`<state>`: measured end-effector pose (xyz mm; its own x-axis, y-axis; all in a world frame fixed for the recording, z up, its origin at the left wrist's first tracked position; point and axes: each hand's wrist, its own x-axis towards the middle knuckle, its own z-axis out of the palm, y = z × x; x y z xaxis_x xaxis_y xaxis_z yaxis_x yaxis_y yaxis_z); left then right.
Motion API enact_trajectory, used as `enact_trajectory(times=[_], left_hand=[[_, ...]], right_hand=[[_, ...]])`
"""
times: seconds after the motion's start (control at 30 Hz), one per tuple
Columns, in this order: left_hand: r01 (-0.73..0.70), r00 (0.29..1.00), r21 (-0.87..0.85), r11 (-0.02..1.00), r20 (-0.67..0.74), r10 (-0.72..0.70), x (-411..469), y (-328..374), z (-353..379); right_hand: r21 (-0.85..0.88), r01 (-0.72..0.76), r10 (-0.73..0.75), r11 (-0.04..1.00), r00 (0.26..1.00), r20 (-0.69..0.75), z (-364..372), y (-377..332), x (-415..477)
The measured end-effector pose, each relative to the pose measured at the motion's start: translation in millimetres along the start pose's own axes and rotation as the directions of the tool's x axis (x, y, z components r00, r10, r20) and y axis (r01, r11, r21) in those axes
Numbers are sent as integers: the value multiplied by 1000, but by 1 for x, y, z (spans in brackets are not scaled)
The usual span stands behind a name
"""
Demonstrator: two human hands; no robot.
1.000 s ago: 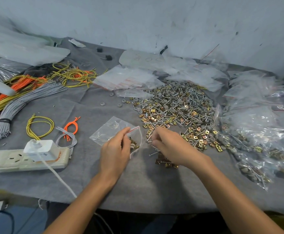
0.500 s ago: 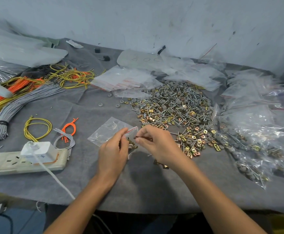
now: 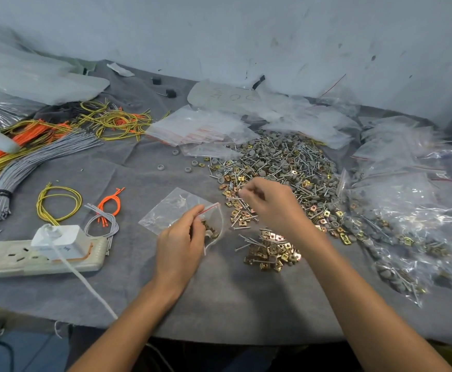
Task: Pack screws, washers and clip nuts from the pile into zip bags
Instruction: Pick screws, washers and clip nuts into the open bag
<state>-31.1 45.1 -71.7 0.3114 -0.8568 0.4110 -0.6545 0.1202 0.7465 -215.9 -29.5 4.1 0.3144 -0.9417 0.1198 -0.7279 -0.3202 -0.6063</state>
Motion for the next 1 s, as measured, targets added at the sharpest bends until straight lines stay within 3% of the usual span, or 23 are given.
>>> enact_trajectory(times=[0.27, 0.57, 1.0], left_hand=[[-4, 1000, 9, 1000, -5, 4, 0, 1, 0], [-15, 1000, -1, 1000, -3, 15, 0, 1, -2], [-22, 1000, -2, 1000, -6, 22, 0, 2, -2]], right_hand=[[-274, 17, 55, 962, 965, 256, 8, 29, 5], [-297, 27, 53, 955, 965, 258, 16, 30, 3], [-322, 151, -24, 935, 930, 366, 15, 27, -19]])
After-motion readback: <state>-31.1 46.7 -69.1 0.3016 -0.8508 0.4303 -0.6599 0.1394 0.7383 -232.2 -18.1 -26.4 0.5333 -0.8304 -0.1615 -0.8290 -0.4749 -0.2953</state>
